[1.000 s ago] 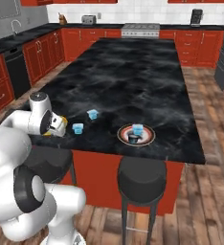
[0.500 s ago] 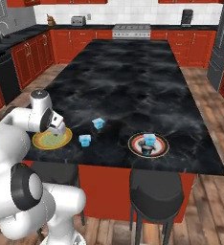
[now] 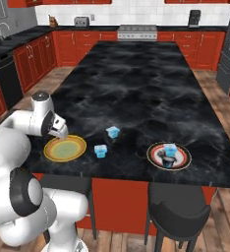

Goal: Place two yogurt containers on each plate.

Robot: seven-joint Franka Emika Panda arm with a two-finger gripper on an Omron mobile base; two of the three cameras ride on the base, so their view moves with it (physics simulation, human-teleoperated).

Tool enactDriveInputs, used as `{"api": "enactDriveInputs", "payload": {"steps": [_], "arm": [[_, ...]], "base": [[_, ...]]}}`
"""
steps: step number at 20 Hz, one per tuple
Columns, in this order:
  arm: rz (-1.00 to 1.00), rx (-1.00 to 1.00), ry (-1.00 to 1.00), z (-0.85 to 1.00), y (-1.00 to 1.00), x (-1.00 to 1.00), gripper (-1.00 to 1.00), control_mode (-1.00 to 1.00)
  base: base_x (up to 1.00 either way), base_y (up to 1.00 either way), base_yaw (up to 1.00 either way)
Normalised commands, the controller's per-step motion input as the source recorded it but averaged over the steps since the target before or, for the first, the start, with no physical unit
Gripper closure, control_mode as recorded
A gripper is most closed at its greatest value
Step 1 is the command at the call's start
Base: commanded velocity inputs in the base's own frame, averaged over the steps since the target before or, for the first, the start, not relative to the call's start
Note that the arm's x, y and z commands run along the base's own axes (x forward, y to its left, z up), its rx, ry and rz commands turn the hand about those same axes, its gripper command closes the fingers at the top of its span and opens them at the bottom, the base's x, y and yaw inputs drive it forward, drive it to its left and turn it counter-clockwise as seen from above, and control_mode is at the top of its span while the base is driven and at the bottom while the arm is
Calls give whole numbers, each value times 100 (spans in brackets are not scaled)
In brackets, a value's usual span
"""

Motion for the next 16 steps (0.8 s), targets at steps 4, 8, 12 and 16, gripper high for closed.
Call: {"api": "enactDriveInputs", "payload": {"steps": [4, 8, 12, 16], "arm": [[-2, 0, 6, 0, -4, 52, -100, -100], [-10, 2, 14, 0, -69, 81, -100, -100], [-31, -15, 10, 0, -70, 71, -100, -100], [-40, 0, 19, 0, -85, 53, -100, -100]], "base": [[19, 0, -1], [0, 0, 0], [0, 0, 0], [0, 0, 0]]}}
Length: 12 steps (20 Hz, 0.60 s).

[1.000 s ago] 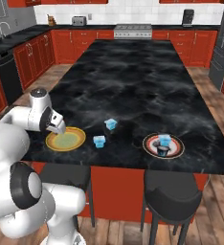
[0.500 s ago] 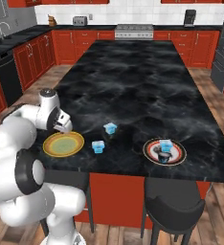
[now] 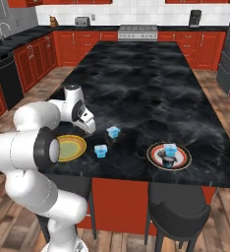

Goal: Place two yogurt containers on each plate.

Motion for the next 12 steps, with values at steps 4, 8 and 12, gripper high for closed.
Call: {"api": "enactDriveInputs", "payload": {"steps": [4, 8, 12], "arm": [[-19, 1, 5, 0, -79, 27, -100, -100], [-12, 1, 5, -1, -78, 44, -100, -100], [-7, 0, 6, -12, -63, 53, -100, -100]], "base": [[0, 0, 0], [0, 0, 0], [0, 0, 0]]}}
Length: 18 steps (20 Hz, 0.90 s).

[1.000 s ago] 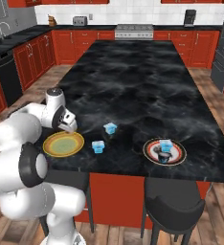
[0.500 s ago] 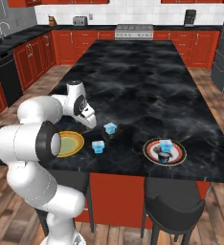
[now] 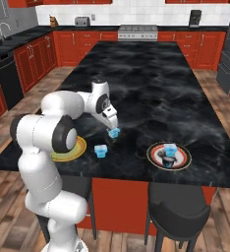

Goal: Place two yogurt containers on each plate.

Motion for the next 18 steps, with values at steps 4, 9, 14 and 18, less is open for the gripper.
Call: {"api": "enactDriveInputs", "payload": {"steps": [4, 9, 14, 18], "arm": [[-1, 0, 3, -9, -31, 51, -100, -100], [0, 0, 0, -29, -3, 49, -100, -100], [0, 0, 4, -44, 0, 41, -100, -100], [0, 0, 3, -45, 0, 30, -100, -100]], "base": [[0, 0, 0], [0, 0, 0], [0, 0, 0], [0, 0, 0]]}}
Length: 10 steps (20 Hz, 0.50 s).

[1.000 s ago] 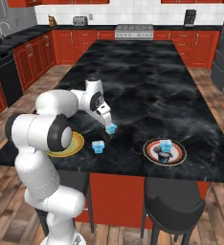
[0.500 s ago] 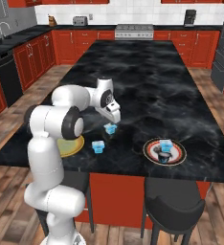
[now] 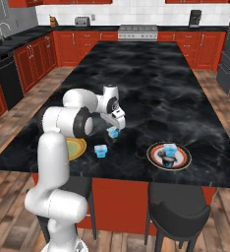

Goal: Place two yogurt containers on each plate.

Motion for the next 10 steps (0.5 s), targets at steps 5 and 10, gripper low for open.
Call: {"api": "enactDriveInputs", "payload": {"steps": [5, 10], "arm": [[0, 0, 4, -51, 0, 17, -100, -100], [0, 0, 4, -49, 0, 22, -100, -100]], "base": [[0, 0, 0], [0, 0, 0]]}}
